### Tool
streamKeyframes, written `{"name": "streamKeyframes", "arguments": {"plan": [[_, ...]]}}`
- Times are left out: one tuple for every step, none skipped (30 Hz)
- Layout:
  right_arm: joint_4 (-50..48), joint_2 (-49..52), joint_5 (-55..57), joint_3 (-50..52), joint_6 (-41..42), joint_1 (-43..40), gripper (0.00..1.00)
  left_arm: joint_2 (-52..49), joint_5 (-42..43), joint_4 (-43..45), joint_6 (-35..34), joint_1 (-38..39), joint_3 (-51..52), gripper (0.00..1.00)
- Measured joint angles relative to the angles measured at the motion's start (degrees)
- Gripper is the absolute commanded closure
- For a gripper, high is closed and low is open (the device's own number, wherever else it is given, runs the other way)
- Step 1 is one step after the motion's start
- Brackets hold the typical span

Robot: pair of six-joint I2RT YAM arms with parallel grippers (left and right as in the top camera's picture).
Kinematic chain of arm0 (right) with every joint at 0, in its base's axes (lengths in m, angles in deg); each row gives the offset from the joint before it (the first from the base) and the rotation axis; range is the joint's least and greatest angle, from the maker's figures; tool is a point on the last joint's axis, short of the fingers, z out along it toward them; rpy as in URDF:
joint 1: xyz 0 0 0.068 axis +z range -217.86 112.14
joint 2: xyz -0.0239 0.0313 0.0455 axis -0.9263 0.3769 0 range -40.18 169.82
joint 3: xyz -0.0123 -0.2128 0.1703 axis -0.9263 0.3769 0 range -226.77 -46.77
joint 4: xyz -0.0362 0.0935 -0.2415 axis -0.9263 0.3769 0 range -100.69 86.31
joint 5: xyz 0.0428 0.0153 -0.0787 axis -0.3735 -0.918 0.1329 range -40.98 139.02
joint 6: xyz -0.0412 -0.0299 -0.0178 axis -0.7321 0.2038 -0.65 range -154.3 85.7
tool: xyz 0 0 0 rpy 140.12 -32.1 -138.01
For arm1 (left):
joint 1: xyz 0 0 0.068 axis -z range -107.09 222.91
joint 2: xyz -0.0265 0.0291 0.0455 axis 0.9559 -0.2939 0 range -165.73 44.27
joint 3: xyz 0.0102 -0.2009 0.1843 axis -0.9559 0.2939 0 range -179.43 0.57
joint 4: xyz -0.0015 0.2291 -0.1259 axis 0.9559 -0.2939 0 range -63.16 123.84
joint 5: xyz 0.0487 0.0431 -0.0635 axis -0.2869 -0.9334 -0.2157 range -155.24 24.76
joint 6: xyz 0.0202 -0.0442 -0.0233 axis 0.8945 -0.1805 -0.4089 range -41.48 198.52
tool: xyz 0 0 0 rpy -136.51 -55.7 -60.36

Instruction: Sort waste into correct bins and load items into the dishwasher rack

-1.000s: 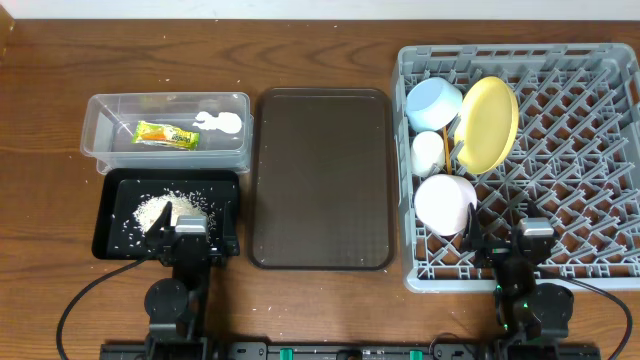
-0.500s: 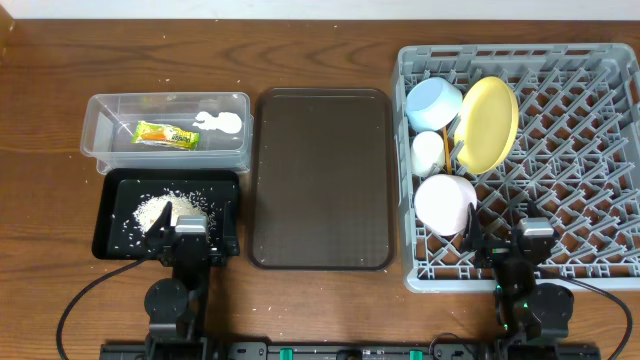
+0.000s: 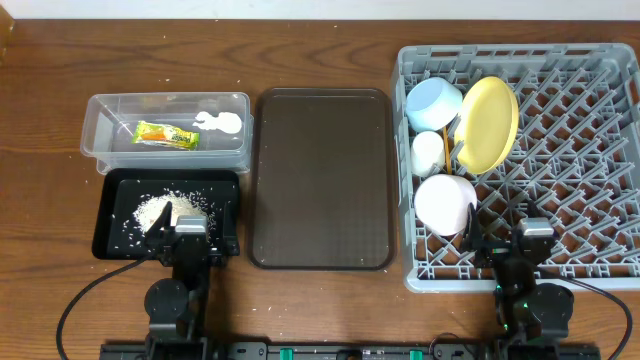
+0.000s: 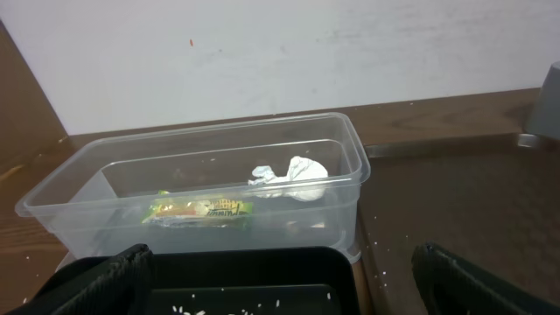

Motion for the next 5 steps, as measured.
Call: {"name": "streamKeyframes", "arguments": {"plan": [[0.0, 0.0, 0.0, 0.0, 0.0, 0.0, 0.01, 0.0, 0.0, 0.0, 0.0, 0.0, 0.0, 0.04], [0.0, 0.0, 0.0, 0.0, 0.0, 0.0, 0.01, 0.0, 0.0, 0.0, 0.0, 0.0, 0.0, 0.04], [0.0, 0.0, 0.0, 0.0, 0.0, 0.0, 0.01, 0.0, 0.0, 0.0, 0.0, 0.0, 0.0, 0.04], [0.0, 0.0, 0.0, 0.0, 0.0, 0.0, 0.01, 0.0, 0.0, 0.0, 0.0, 0.0, 0.0, 0.04], [0.0, 0.0, 0.0, 0.0, 0.0, 0.0, 0.01, 0.0, 0.0, 0.0, 0.0, 0.0, 0.0, 0.04]]}}
